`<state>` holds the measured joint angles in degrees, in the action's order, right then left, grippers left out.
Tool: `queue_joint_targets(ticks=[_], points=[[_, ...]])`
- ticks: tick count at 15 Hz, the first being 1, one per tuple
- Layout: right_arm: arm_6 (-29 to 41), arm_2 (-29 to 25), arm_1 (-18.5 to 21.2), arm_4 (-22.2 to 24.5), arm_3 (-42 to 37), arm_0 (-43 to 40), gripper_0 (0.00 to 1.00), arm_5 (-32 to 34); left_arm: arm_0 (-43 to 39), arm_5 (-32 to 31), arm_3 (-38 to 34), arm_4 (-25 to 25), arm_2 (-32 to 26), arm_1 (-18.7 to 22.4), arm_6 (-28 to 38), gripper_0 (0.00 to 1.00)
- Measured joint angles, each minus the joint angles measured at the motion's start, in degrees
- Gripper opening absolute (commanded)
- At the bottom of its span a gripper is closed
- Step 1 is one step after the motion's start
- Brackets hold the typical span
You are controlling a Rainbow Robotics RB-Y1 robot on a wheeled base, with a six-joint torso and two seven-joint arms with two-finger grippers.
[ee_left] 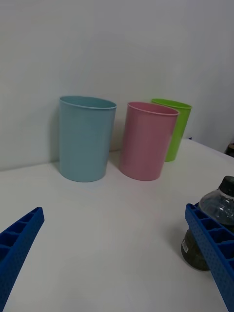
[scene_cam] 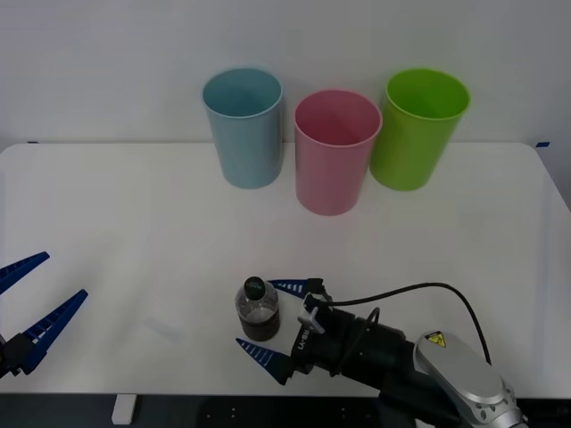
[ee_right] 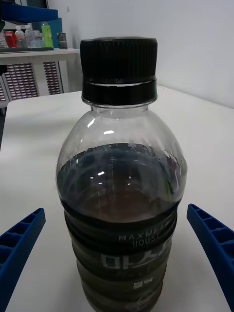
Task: Grasp the object on the table and drop it into the matching bin: aluminum can to the light blue bin, PET bottle to the pink bin.
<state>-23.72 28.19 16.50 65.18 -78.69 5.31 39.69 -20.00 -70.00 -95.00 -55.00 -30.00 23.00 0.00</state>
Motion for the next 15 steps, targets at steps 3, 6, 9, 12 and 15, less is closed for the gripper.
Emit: queue_joint_targets(ticks=[3, 6, 9, 12, 15], points=[[0.32, 0.21, -1.11, 1.25, 0.00, 0.14, 1.00, -1.14, 0.00, 0.00, 0.00, 0.00, 0.00, 0.00, 0.00, 1.00], [0.37, 0.87, -1.21, 1.44, -0.03, 0.25, 1.00, -2.40, 0.00, 0.00, 0.00, 0.00, 0.00, 0.00, 0.00, 1.00], [0.06, 1.25, -1.21, 1.44, -0.04, 0.43, 0.00, -2.92, 0.00, 0.00, 0.00, 0.00, 0.00, 0.00, 0.00, 1.00], [-0.01, 1.52, -1.21, 1.44, -0.04, 0.61, 0.00, -3.21, 0.00, 0.00, 0.00, 0.00, 0.00, 0.00, 0.00, 1.00], [0.22, 1.55, -1.23, 1.44, -0.05, 0.76, 0.00, -3.22, 0.00, 0.00, 0.00, 0.00, 0.00, 0.00, 0.00, 1.00]])
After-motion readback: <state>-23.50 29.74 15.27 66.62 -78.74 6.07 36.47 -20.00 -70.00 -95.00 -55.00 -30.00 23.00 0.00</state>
